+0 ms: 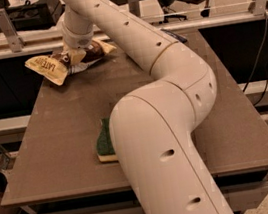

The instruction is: Pick brown chip bag

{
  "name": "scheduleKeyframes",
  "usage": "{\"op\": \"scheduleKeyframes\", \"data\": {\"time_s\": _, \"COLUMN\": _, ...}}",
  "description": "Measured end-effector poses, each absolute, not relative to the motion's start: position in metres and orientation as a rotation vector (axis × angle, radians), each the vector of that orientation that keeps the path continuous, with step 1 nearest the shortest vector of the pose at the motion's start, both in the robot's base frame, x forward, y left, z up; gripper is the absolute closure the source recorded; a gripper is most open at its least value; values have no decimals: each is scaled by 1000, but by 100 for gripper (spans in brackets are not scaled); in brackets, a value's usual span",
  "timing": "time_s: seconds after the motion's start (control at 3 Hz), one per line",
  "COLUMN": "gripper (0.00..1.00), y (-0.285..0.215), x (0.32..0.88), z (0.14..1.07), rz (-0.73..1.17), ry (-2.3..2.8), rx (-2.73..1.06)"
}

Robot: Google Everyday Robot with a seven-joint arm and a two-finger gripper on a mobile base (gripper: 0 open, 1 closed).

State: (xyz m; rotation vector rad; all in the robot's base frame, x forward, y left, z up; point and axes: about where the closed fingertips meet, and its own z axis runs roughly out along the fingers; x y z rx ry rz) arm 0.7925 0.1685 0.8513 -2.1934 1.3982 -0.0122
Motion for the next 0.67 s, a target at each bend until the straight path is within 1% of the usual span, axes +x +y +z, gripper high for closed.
{"op": "scheduleKeyframes", "data": {"time_s": 0.33, "gripper": 100, "y": 169, "x": 793, "z": 852, "rz": -12, "ry": 1398, "rx": -2193}}
{"op": "scheduleKeyframes", "data": {"time_s": 0.67, "gripper": 100, "y": 167, "x": 789, "z": 880, "rz": 11, "ry": 1334, "rx": -2160}}
